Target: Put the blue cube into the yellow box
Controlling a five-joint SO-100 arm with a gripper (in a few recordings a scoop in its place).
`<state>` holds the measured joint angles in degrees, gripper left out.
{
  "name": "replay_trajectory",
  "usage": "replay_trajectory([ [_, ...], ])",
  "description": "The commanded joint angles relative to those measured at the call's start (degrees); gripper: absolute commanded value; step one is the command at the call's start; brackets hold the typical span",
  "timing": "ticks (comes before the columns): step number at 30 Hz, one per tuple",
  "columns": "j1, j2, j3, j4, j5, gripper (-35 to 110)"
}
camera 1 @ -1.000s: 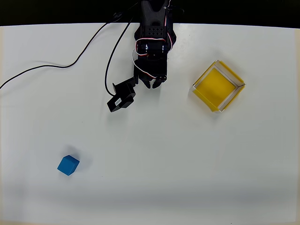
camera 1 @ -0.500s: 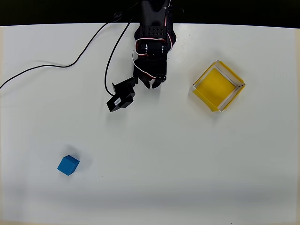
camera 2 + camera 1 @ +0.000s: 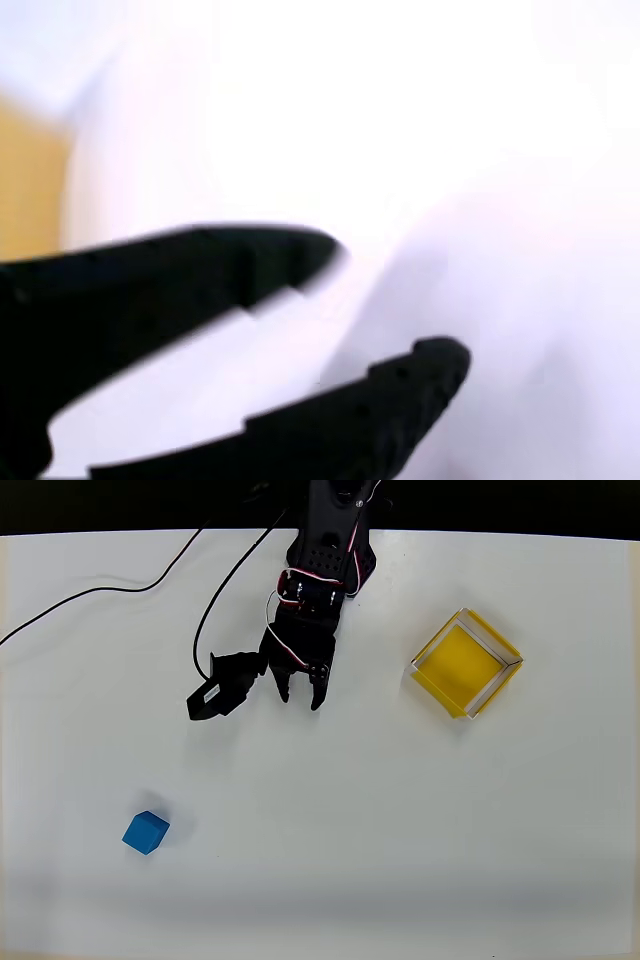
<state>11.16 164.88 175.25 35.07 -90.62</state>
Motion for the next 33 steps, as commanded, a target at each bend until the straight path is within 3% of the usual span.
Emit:
replay_trajectory([
  [1,5.2,-10.5,-14.8,-15.4,0.3,34],
  [9,13.6,-35.9,-32.2,-34.7,3.1,35],
  [15,18.9,-55.0,-47.0,-41.6,5.1,49],
  [33,25.5,-95.4,-84.2,-45.0,5.5,57],
])
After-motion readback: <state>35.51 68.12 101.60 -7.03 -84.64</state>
